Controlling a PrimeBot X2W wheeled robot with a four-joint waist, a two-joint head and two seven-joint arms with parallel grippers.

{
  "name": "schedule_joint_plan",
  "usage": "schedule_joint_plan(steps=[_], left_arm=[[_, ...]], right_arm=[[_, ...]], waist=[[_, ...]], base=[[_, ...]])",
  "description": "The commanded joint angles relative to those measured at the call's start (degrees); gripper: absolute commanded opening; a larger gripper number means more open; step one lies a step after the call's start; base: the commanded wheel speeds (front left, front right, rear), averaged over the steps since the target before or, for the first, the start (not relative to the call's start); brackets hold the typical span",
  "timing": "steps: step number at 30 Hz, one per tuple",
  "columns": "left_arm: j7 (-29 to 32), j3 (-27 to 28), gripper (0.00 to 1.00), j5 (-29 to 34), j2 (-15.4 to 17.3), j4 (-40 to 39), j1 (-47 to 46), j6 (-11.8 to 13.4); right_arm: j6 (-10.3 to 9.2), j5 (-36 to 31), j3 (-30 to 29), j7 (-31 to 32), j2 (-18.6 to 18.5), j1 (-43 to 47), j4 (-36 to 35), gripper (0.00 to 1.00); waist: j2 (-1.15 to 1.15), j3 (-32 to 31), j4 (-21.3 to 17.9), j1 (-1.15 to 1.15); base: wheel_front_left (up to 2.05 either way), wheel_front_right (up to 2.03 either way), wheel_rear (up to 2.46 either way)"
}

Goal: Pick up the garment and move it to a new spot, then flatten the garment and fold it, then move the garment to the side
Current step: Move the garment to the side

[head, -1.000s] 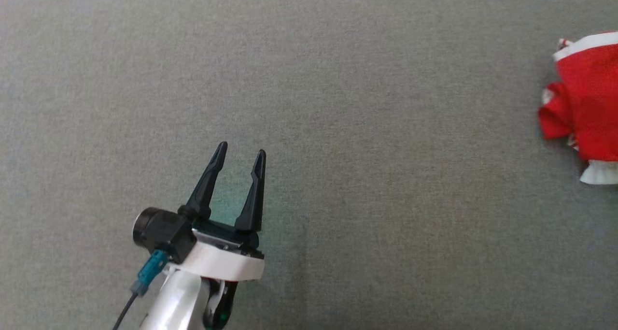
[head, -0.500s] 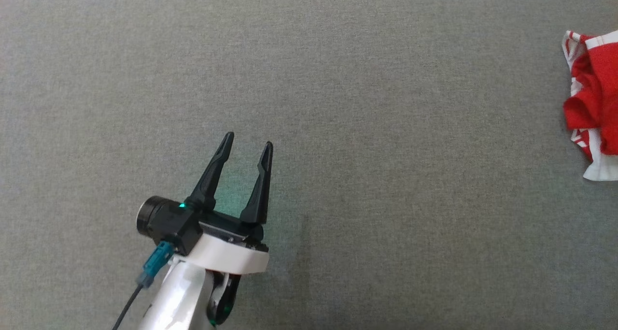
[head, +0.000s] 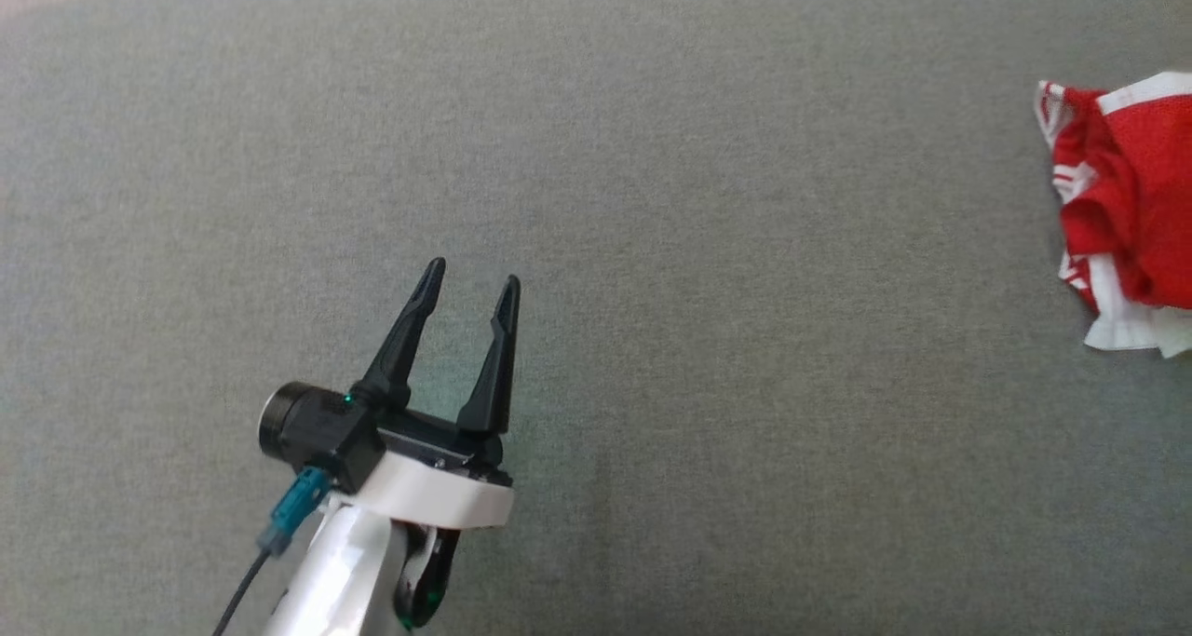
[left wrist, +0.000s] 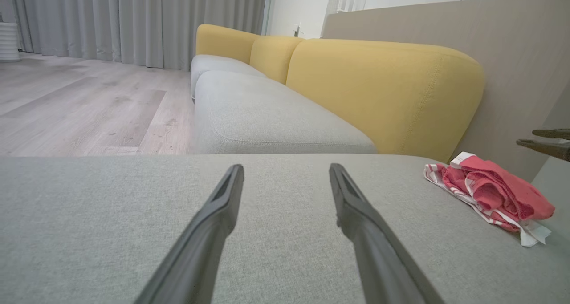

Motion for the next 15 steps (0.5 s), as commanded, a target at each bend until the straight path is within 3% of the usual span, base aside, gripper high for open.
schedule_joint_plan(steps=[1, 7, 15], left_arm=[[-0.29, 2.4, 1.0, -0.11, 0.19, -1.8, -0.35, 0.09], [-0.29, 4.04, 1.0, -1.16, 0.19, -2.82, 1.66, 0.09], [-0.29, 7.27, 1.0, -2.09, 0.19, -5.36, 4.8, 0.32]], right_arm=[[0.39, -0.01, -0.54, -1.67, 0.0, -0.49, -1.32, 1.0], [0.39, 1.55, -4.11, -5.17, 6.91, 0.06, -6.28, 1.0], [0.39, 3.44, -9.7, -6.46, 18.11, 10.0, -24.22, 1.0]], waist=[[0.0, -1.6, -0.61, 0.0], [0.0, -5.81, -1.56, 0.0], [0.0, -9.98, -2.52, 0.0]], base=[[0.0, 0.0, 0.0], [0.0, 0.0, 0.0], [0.0, 0.0, 0.0]])
